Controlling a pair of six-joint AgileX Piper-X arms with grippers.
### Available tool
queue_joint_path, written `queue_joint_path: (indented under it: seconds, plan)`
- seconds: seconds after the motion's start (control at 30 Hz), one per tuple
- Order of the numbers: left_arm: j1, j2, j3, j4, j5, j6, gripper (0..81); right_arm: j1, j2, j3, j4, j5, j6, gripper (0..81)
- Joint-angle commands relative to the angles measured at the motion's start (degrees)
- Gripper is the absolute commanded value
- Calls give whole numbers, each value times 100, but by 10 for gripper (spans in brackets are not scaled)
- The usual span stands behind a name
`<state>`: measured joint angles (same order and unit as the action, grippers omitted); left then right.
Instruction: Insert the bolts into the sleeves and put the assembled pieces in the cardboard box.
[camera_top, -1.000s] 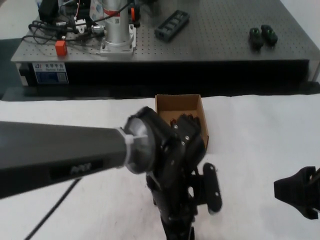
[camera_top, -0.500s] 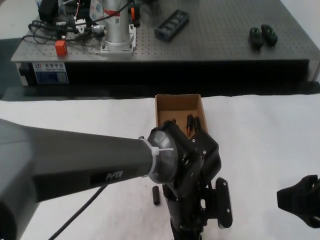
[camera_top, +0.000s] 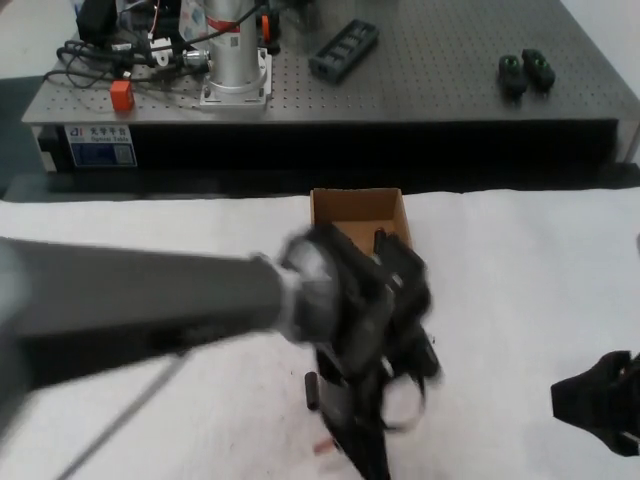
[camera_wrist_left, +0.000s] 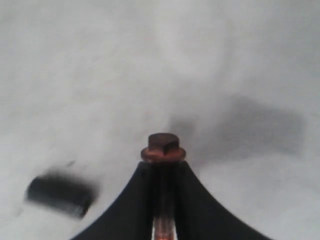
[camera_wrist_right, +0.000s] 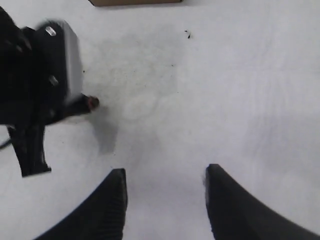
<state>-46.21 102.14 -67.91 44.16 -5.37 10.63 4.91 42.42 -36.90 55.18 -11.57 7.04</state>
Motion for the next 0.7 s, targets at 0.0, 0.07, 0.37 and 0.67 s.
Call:
queue_joint_path:
  seconds: [0.0, 0.07, 0.37, 0.67]
  plan:
    - [324, -700, 415, -30, -234, -779, 7, 111, 454, 7, -126, -143, -33, 364]
    - [671, -1596, 1136, -378, -199, -1063, 7, 352, 824, 7, -489, -143, 7, 364]
    - [1594, -5482, 2921, -1253, 107, -1846, 7, 2062, 3458, -980, -2082, 422, 606, 364]
    - [1683, -7240, 2942, -1108, -136, -2239, 7, 2615, 5832, -2922, -1817, 986, 673, 364]
